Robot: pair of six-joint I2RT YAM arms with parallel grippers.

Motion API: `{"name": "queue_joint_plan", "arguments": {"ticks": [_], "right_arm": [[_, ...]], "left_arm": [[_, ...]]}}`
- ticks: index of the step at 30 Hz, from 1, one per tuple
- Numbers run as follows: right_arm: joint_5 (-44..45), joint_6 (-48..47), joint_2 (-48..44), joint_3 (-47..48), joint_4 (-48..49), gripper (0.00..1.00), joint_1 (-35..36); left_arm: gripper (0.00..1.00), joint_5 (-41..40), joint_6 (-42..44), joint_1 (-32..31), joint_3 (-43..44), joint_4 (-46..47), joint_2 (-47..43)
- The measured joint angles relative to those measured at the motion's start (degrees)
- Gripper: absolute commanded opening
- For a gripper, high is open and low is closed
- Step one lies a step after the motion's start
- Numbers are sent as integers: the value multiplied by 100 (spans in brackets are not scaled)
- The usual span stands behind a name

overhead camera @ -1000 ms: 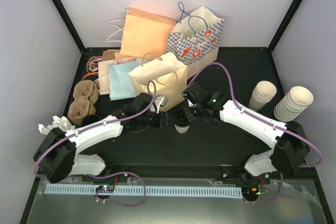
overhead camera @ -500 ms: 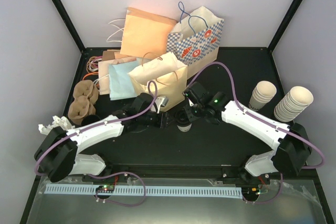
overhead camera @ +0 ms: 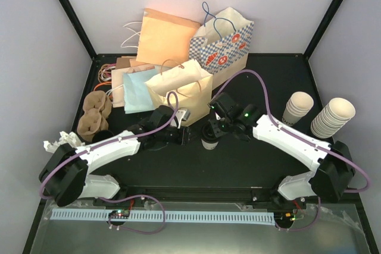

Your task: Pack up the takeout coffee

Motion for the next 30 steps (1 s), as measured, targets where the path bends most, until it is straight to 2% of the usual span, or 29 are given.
{"name": "queue_joint_plan", "arguments": {"ticks": [6, 11, 15, 19, 21, 22, 25, 30], "right_arm": [[98, 4, -166, 0, -11, 54, 0], [396, 2, -365, 0, -20, 54, 2], [507, -22, -925, -66, 249, 54, 2], [573, -70, -1742, -496, 1008, 56, 4], [514, -168, -2065, -931, 1508, 67, 4], [461, -212, -2164, -1113, 1644, 69, 4], [249, -409, -2258, -1458, 1777, 70, 4], [-68, -636, -2059, -1355, 1668, 75, 4]], "left_arm": [[34, -31, 0, 0, 0, -7, -46], [34, -109, 26, 0, 0, -15, -227], [34, -146, 87, 0, 0, -15, -483], [38, -170, 129, 0, -83, 76, -863], [39, -186, 136, 0, -223, 195, -1036], [39, -188, 136, 0, -291, 229, -1084], [39, -188, 140, 0, -433, 271, -1097], [35, -188, 140, 0, -452, 323, -990]]}}
